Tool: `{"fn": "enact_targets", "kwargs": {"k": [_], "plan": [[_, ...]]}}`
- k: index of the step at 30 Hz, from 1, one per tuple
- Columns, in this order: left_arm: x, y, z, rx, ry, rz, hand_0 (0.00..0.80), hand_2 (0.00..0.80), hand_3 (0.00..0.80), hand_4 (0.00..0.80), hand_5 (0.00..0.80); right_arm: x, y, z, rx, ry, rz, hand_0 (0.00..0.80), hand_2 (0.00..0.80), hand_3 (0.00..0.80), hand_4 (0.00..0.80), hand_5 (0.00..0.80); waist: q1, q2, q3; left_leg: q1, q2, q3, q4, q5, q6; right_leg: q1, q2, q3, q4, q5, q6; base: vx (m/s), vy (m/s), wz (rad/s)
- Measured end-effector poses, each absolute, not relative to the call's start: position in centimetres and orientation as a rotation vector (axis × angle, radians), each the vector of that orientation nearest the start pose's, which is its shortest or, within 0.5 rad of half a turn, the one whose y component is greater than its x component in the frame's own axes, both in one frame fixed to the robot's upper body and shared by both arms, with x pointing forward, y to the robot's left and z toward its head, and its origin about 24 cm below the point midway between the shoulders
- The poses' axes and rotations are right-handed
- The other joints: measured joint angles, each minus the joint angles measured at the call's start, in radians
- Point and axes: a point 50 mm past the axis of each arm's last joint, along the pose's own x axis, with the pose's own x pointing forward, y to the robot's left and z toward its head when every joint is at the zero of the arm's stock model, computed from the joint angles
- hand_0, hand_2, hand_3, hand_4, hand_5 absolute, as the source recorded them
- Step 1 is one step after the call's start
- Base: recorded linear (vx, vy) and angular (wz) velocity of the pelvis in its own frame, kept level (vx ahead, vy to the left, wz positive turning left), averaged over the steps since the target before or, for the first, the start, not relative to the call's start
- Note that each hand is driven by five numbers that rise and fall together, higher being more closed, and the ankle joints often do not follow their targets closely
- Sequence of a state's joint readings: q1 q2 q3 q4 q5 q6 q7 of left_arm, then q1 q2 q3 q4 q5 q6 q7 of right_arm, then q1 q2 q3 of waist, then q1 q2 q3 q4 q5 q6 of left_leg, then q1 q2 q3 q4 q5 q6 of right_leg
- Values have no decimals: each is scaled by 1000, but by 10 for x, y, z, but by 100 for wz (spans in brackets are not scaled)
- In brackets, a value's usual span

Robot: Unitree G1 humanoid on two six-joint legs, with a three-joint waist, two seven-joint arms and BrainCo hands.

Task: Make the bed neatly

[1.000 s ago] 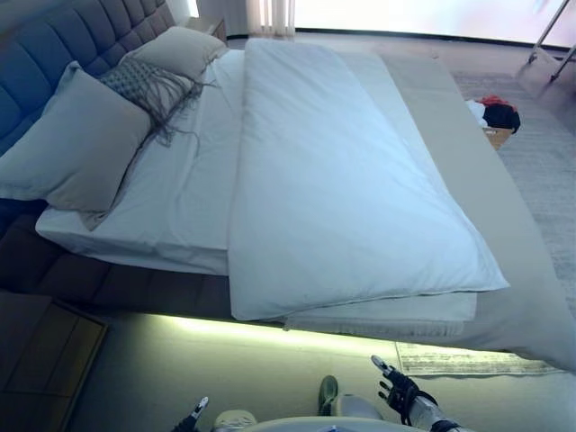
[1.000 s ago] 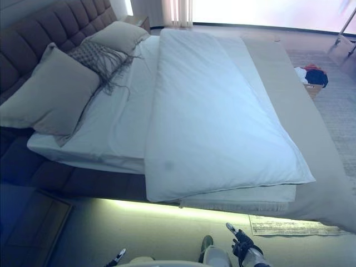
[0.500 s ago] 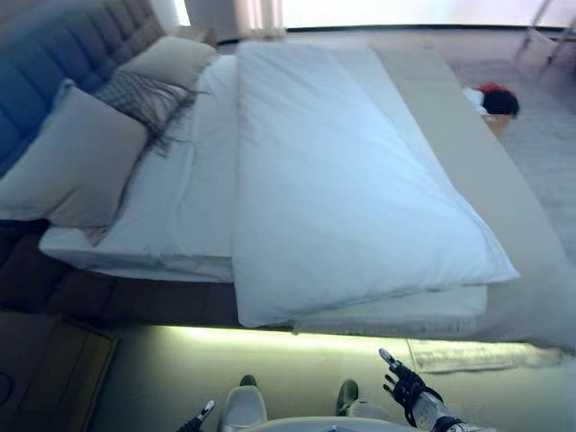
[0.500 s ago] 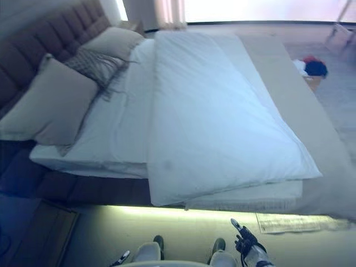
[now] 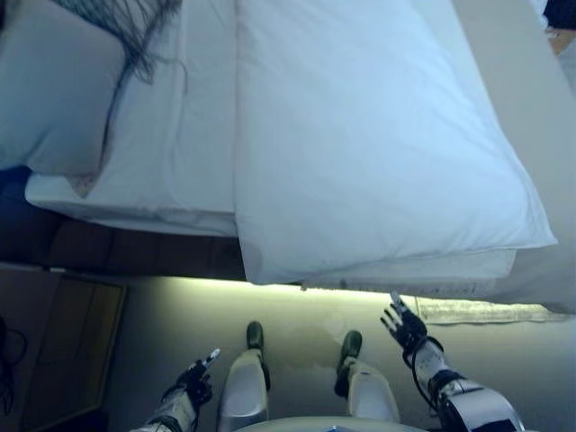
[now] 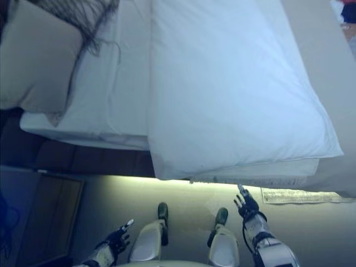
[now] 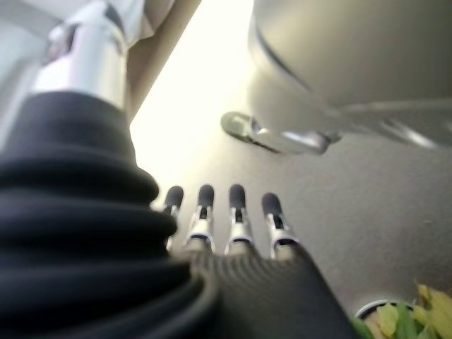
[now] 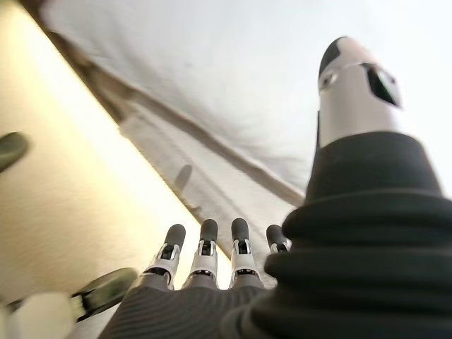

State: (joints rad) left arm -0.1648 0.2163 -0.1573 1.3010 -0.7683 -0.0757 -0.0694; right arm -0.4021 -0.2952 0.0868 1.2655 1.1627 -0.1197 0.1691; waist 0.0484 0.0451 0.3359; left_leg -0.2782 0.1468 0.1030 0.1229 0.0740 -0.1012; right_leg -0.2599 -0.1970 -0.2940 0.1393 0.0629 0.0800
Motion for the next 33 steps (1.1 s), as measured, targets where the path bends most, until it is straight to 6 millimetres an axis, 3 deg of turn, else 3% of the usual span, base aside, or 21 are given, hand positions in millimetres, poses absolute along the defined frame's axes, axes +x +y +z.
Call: {"fn": "enact_targets", "kwargs": {"k": [6,12,23,33], "plan": [[192,216,-129,-492,833,346,0,0,0,0,0,292,-257,-48,935,439,-456,0,0,0,0,0,4,25,77,-78,0,-1,38,-2,-2,-104,-13,11,87,-29,-7,-91,-51,-2],[222,211,-113,-523,737,322,0,0,0,0,0,302,-272,-32,973,438,-528,0,0,0,0,0,21,33,123,-179,-8,-14,115,-12,-9,-256,-48,34,277,-111,-24,-61,-27,5],[235,212,-102,-539,683,351,0,0,0,0,0,327,-319,30,928,248,-544,0,0,0,0,0,23,49,159,-376,-8,-43,249,-28,-14,-477,-72,59,471,-172,-63,-13,-11,2],[237,215,-97,-577,645,348,0,0,0,0,0,351,-337,93,879,79,-478,0,0,0,0,0,55,65,168,-472,-11,-63,307,-32,-19,-567,-88,61,533,-187,-73,26,1,5]]}}
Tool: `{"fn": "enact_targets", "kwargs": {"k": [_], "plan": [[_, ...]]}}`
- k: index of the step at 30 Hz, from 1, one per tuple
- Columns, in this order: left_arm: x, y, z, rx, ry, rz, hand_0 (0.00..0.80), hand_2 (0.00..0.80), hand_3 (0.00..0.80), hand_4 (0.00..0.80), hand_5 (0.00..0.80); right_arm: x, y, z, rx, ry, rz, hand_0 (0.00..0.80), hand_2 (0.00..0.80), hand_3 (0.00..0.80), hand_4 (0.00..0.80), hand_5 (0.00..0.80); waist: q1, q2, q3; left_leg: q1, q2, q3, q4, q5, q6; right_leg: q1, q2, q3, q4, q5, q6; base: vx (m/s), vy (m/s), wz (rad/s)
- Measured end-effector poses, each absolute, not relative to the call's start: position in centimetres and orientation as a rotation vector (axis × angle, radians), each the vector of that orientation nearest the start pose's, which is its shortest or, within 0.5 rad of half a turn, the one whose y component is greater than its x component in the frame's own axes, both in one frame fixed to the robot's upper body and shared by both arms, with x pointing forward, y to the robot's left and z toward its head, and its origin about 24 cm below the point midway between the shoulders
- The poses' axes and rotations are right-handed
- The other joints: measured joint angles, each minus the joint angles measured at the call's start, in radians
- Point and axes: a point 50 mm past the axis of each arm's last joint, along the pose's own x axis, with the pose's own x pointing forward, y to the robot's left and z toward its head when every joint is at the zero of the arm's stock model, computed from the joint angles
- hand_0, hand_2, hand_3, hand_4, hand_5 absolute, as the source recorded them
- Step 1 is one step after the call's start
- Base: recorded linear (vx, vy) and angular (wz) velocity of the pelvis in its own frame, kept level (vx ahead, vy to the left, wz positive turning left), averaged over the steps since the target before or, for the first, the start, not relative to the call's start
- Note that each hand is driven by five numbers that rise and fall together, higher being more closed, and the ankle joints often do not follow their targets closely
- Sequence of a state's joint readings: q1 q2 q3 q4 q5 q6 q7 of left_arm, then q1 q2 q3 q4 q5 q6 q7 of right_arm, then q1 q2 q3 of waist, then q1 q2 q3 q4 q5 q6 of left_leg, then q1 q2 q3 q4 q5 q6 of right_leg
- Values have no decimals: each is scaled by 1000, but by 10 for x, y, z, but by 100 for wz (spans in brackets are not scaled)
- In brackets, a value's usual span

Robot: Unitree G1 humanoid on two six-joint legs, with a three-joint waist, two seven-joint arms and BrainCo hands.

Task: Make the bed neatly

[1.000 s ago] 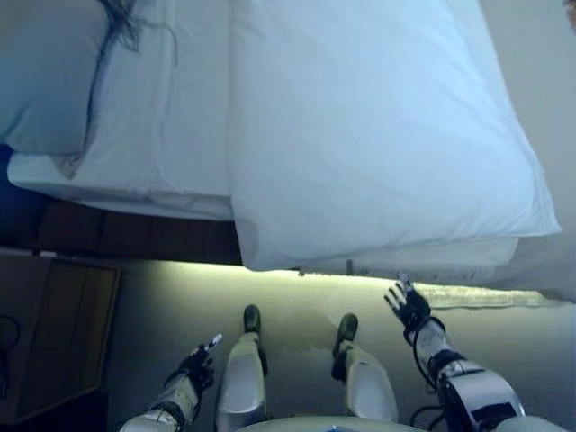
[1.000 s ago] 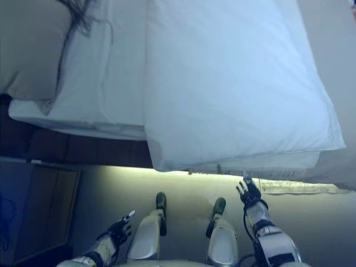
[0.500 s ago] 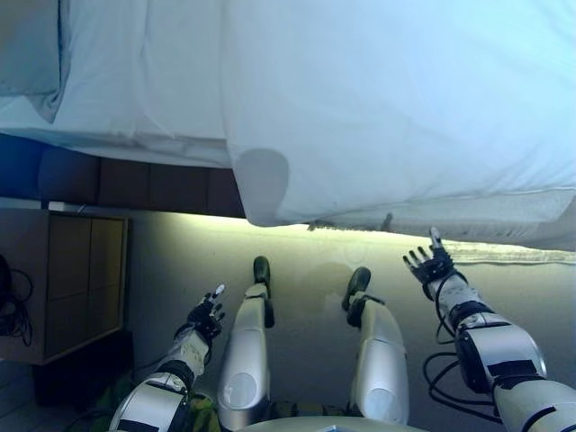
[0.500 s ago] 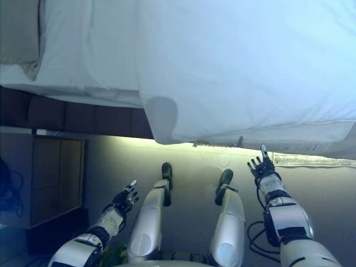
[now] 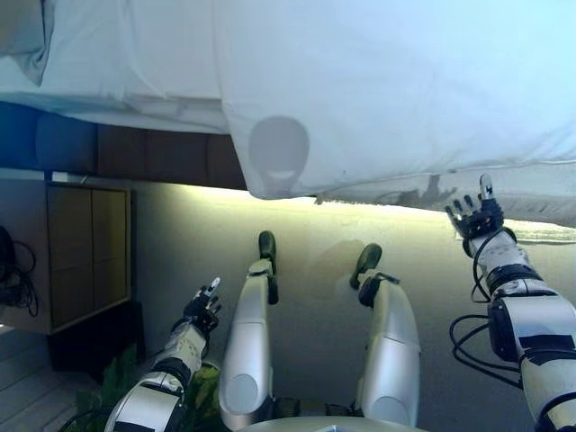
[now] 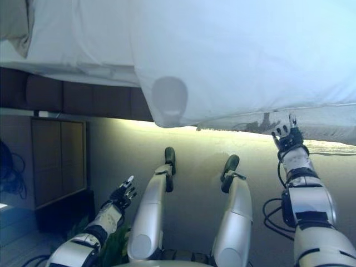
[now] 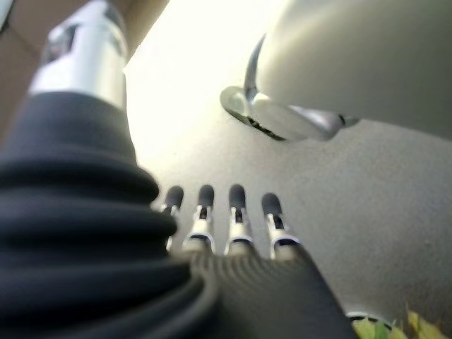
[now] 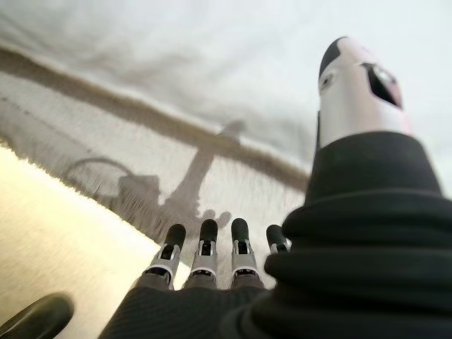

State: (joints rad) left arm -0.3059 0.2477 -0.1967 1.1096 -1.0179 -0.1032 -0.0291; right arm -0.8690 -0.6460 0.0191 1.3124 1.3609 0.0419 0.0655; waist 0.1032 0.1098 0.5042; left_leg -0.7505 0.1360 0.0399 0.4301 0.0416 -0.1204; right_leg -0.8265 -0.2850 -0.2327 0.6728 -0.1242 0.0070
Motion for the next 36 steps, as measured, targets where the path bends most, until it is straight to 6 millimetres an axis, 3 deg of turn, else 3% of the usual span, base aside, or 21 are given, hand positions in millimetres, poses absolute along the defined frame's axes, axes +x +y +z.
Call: {"fn": "enact_targets", "kwargs": {"k": [6,16,19,25,26,27,36], "plan": [[232,216,-98,-609,624,351,0,0,0,0,0,364,-345,141,793,-9,-436,0,0,0,0,0,25,3,1,-31,-3,-8,20,-3,1,-27,-5,0,17,-2,-3,-8,22,3],[193,225,-116,-661,661,413,0,0,0,0,0,369,-354,182,700,-35,-442,0,0,0,0,0,34,19,7,-49,-19,-10,23,0,4,-48,-24,2,41,-11,-1,-7,34,4],[188,224,-117,-672,655,399,0,0,0,0,0,367,-359,196,675,-64,-445,0,0,0,0,0,44,34,10,-49,-24,-10,20,2,7,-50,-30,3,43,-11,0,-23,43,4],[184,223,-117,-684,643,374,0,0,0,0,0,369,-359,204,642,-75,-426,0,0,0,0,0,50,39,10,-44,-24,-8,17,3,8,-47,-31,5,43,-11,-1,-4,47,0],[184,222,-116,-686,640,368,0,0,0,0,0,369,-358,204,641,-79,-415,499,499,499,499,499,49,39,10,-39,-24,-7,16,3,8,-43,-30,5,42,-8,-3,25,59,-2],[185,222,-116,-688,638,361,0,0,0,0,0,369,-358,204,640,-82,-404,800,800,800,800,800,49,39,10,-26,-24,-3,13,4,8,-33,-30,6,38,-6,-2,35,71,-5],[181,214,-117,-701,635,332,0,0,0,0,0,370,-353,202,591,-75,-301,800,800,800,800,800,42,42,6,253,-21,56,-170,36,27,225,-11,-2,-133,36,36,65,76,-9]]}}
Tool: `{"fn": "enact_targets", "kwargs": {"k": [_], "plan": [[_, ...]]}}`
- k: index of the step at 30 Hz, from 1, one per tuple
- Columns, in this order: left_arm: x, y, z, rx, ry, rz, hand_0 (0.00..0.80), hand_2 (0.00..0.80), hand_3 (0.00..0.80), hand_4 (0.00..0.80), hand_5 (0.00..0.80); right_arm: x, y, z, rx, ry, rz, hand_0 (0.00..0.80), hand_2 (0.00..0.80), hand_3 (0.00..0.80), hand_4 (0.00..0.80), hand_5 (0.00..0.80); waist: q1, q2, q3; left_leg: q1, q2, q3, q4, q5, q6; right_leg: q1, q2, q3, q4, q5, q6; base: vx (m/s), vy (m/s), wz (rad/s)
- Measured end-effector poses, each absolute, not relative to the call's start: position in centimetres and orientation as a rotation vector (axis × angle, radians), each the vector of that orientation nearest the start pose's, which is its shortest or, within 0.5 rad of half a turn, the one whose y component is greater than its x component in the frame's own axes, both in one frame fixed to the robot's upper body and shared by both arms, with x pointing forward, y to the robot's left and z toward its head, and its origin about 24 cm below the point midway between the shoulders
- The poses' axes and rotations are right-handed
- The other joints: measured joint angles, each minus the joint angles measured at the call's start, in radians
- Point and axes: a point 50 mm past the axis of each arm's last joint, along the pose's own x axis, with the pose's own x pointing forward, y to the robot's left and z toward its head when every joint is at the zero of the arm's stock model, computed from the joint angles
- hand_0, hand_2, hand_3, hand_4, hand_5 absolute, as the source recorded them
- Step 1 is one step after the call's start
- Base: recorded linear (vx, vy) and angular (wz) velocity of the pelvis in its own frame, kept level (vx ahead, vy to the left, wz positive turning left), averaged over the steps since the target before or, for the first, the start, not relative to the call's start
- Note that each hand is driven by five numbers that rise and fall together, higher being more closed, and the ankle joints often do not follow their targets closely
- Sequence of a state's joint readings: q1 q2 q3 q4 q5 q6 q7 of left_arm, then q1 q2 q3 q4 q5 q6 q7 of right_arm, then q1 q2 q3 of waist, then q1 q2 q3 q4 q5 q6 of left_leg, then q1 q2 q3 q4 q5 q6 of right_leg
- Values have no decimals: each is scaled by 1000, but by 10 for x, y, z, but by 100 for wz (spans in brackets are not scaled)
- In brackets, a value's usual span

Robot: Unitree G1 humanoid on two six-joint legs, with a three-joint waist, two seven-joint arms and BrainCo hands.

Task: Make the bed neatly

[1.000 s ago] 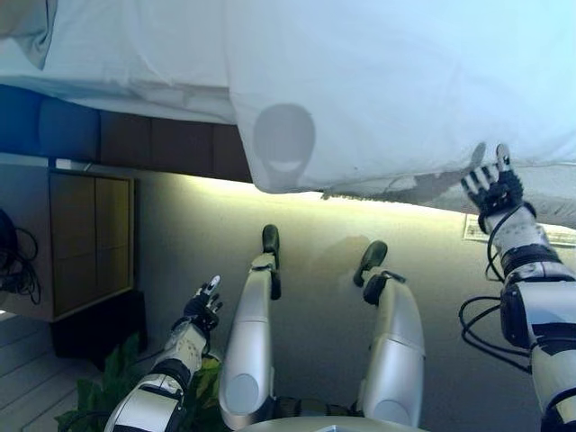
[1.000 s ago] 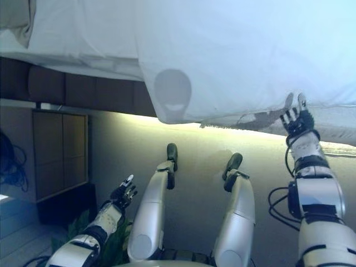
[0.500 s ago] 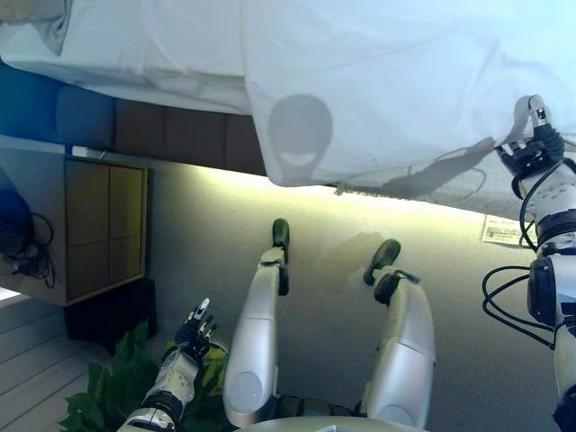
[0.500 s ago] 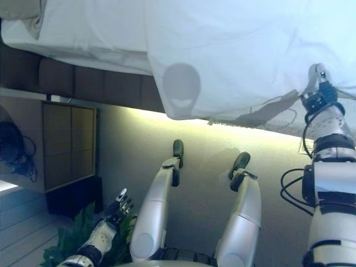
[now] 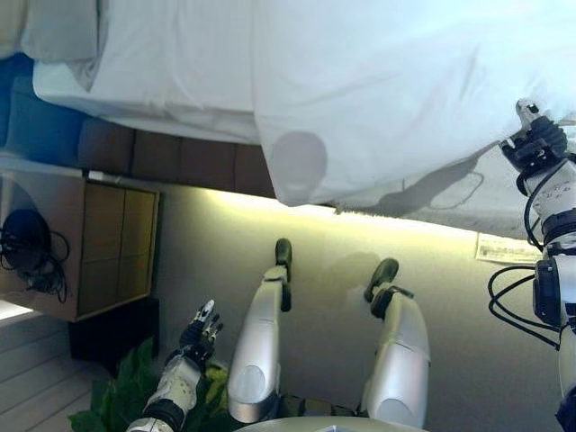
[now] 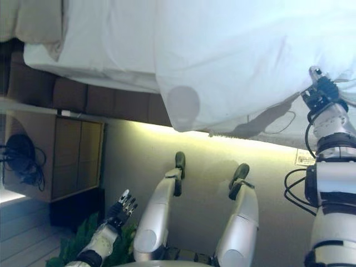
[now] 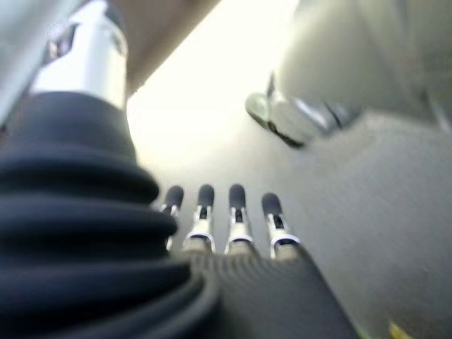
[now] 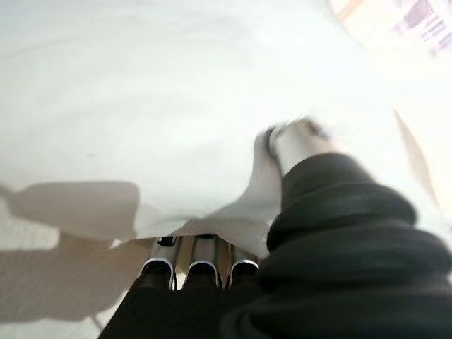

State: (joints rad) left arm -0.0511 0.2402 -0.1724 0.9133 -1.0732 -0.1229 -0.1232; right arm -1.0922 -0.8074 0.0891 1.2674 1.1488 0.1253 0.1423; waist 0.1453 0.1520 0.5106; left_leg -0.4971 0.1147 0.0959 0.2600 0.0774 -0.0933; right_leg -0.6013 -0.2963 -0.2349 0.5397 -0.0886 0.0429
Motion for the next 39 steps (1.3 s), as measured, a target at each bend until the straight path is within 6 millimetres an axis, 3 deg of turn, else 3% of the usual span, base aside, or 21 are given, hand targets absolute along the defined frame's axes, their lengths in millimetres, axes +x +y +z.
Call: {"fn": "enact_targets", "kwargs": {"k": [9,15,19,22,26,28,32,35,39], "plan": [[173,222,-121,-650,671,388,0,0,0,0,0,370,-350,194,576,2,-256,800,800,800,800,800,6,-4,-29,174,-1,14,-118,17,2,208,14,-51,-158,43,37,61,24,4],[157,236,-127,-604,709,462,0,0,0,0,0,356,-354,148,585,153,-276,800,800,800,800,800,9,-35,-124,302,1,19,-202,19,3,381,44,-89,-322,91,60,118,19,3],[156,250,-123,-590,686,512,0,0,0,0,0,351,-341,113,610,252,-250,800,800,800,800,800,8,-68,-201,379,2,28,-256,19,3,496,72,-104,-461,140,72,157,9,-2],[184,268,-100,-544,582,482,0,0,0,0,0,350,-326,92,620,300,-215,800,800,800,800,800,8,-89,-233,430,3,28,-285,19,0,566,86,-111,-527,159,76,110,-12,4],[239,281,-54,-565,391,432,0,0,0,0,0,353,-316,88,636,301,-184,800,800,800,800,800,2,-96,-249,434,3,18,-286,21,-3,586,92,-120,-544,165,76,25,-32,9],[266,271,-34,-651,314,384,0,0,0,0,0,356,-308,86,667,301,-167,800,800,800,800,800,-7,-100,-252,436,4,10,-285,22,-4,596,95,-125,-546,165,76,-19,-40,12],[289,234,-27,-703,330,231,0,0,0,0,0,369,-271,88,653,305,-54,800,800,800,800,800,-41,-116,-261,436,12,11,-286,25,-8,599,104,-125,-560,171,70,-3,-5,-2],[294,206,-30,-648,397,99,0,0,0,0,0,373,-255,88,659,313,-9,800,800,800,800,800,-55,-126,-267,436,22,13,-287,26,-11,599,115,-121,-567,176,64,49,-8,-6],[292,192,-37,-686,480,62,0,0,0,0,0,373,-251,85,642,332,2,800,800,800,800,800,-58,-128,-268,461,32,26,-303,31,-19,613,127,-113,-578,179,59,92,-28,-9]]}}
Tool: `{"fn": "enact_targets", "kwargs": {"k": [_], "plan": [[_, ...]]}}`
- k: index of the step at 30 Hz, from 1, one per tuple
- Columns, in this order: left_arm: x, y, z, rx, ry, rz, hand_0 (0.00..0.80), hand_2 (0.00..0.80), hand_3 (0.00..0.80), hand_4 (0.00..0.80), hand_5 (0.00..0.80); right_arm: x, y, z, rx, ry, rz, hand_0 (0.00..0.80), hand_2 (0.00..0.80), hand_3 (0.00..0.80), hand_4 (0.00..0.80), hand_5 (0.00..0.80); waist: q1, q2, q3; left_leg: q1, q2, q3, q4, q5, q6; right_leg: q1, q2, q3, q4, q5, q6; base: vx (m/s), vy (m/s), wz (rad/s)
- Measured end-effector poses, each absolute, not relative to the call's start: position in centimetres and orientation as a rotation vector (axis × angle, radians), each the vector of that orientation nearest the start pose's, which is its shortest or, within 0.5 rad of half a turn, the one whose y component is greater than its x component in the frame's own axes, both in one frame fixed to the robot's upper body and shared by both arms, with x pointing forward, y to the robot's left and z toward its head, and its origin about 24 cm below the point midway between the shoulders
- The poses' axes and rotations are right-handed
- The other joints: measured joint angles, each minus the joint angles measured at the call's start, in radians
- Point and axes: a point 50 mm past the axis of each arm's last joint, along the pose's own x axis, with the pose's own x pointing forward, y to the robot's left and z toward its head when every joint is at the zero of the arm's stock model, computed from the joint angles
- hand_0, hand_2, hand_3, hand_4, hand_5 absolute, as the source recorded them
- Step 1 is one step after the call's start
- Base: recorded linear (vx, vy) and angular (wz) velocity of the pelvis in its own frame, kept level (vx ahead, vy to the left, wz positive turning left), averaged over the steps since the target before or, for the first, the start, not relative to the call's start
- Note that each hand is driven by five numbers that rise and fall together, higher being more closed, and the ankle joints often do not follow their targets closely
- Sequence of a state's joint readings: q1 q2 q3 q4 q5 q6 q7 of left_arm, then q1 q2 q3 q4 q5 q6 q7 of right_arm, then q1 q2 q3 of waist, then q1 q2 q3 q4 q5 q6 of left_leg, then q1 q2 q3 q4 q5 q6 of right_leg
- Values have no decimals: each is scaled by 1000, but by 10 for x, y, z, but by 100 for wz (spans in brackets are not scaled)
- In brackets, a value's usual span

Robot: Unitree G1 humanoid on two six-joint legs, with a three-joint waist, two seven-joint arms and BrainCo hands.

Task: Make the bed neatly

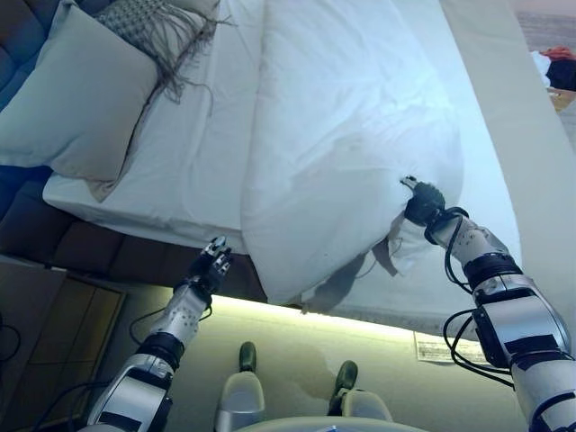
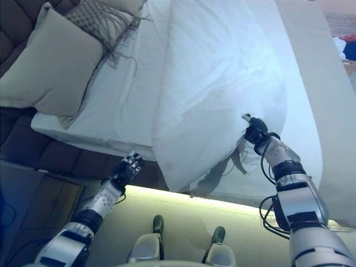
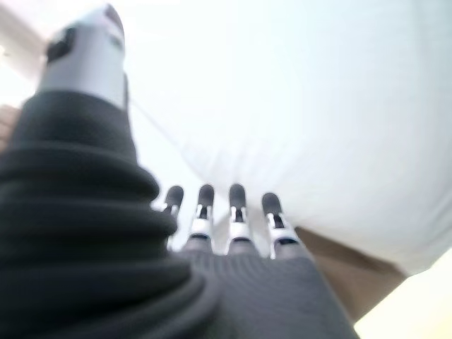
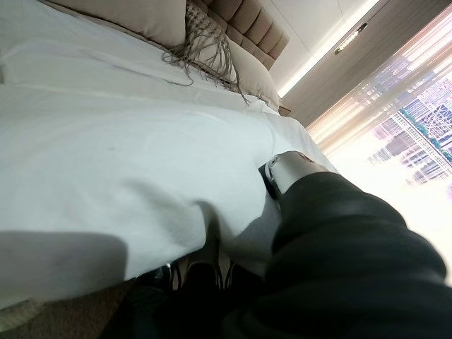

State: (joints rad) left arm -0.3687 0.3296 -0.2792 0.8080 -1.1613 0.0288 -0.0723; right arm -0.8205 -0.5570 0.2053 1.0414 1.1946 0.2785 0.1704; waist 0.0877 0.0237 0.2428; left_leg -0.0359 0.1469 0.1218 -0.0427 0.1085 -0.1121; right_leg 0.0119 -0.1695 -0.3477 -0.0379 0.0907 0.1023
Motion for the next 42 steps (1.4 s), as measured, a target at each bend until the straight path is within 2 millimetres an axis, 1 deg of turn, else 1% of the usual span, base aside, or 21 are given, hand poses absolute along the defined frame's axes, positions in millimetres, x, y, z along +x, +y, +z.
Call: {"fn": "enact_targets", "kwargs": {"k": [3,4,7,10,11,13,14,17,19,23,27,31,35,39,42], "plan": [[288,183,-45,-740,538,55,0,0,0,0,0,373,-250,84,640,335,4,800,800,800,800,800,3,-1,0,19,5,4,-6,0,-2,20,7,2,-10,0,-1,66,-52,-3],[284,177,-51,-800,575,60,0,0,0,0,0,373,-248,84,642,337,7,800,800,800,800,800,7,-4,0,27,8,8,-11,1,-4,26,11,3,-15,1,-2,54,-66,-3],[273,163,-64,-918,666,71,0,0,0,0,0,375,-240,81,659,342,23,800,800,800,800,800,6,-23,0,28,15,8,-13,3,-7,28,19,3,-24,5,-7,22,-81,-2],[264,150,-75,-1068,738,101,0,0,0,0,0,377,-230,80,683,333,40,800,800,800,800,800,6,-51,2,27,25,9,-16,6,-16,28,31,4,-31,7,-11,15,-141,-3],[261,147,-78,-1167,749,136,0,0,0,0,0,378,-225,80,700,321,51,800,800,800,800,800,6,-64,2,25,29,10,-16,6,-19,28,36,5,-37,9,-15,-6,-179,-3],[258,142,-81,-1275,774,177,0,0,0,0,0,379,-217,81,707,312,70,800,800,800,800,800,9,-86,6,23,39,10,-15,7,-24,28,46,6,-39,10,-19,-30,-203,-3],[258,140,-81,-1352,772,213,0,0,0,0,0,381,-210,83,698,301,89,800,800,800,800,800,9,-101,12,23,47,10,-14,7,-29,27,53,6,-40,9,-23,-34,-196,-3],[259,138,-80,-1468,776,274,0,0,0,0,0,383,-196,87,745,273,125,800,800,800,800,800,10,-133,21,8,64,7,-12,11,-39,15,71,7,-40,9,-33,-35,-181,-3],[260,139,-80,-1530,778,318,0,0,0,0,0,385,-187,94,765,247,153,800,800,800,800,800,9,-153,30,-5,77,6,-10,14,-46,3,84,8,-41,11,-37,-52,-155,-2],[260,139,-79,-1589,788,361,0,0,0,0,0,387,-173,103,794,210,200,800,800,800,800,800,11,-178,42,-31,94,3,-2,17,-53,-20,101,11,-42,15,-43,-47,-118,-4],[261,137,-79,-1618,795,374,0,0,0,0,0,387,-167,103,812,199,209,800,800,800,800,800,10,-199,52,-36,103,4,1,16,-60,-25,110,13,-43,15,-43,-46,-95,-4],[266,135,-75,-1635,788,361,0,0,0,0,0,388,-158,116,834,145,258,800,800,800,800,800,9,-219,75,-66,114,10,12,18,-66,-57,122,22,-44,24,-56,-66,-70,-10],[271,128,-70,-1645,783,340,0,0,0,0,0,388,-147,133,846,82,324,800,800,800,800,800,5,-219,115,-72,126,12,17,17,-74,-65,135,30,-45,25,-58,-61,-51,-8],[277,124,-65,-1652,766,315,0,0,0,0,0,386,-137,146,847,36,382,800,800,800,800,800,-15,-219,123,-101,132,13,22,19,-77,-95,142,34,-46,32,-68,-43,-36,-5],[280,122,-63,-1662,749,291,0,0,0,0,0,383,-128,151,832,25,424,800,800,800,800,800,-29,-219,127,-101,135,17,21,17,-80,-99,145,39,-46,32,-68,-40,-16,-5]]}}
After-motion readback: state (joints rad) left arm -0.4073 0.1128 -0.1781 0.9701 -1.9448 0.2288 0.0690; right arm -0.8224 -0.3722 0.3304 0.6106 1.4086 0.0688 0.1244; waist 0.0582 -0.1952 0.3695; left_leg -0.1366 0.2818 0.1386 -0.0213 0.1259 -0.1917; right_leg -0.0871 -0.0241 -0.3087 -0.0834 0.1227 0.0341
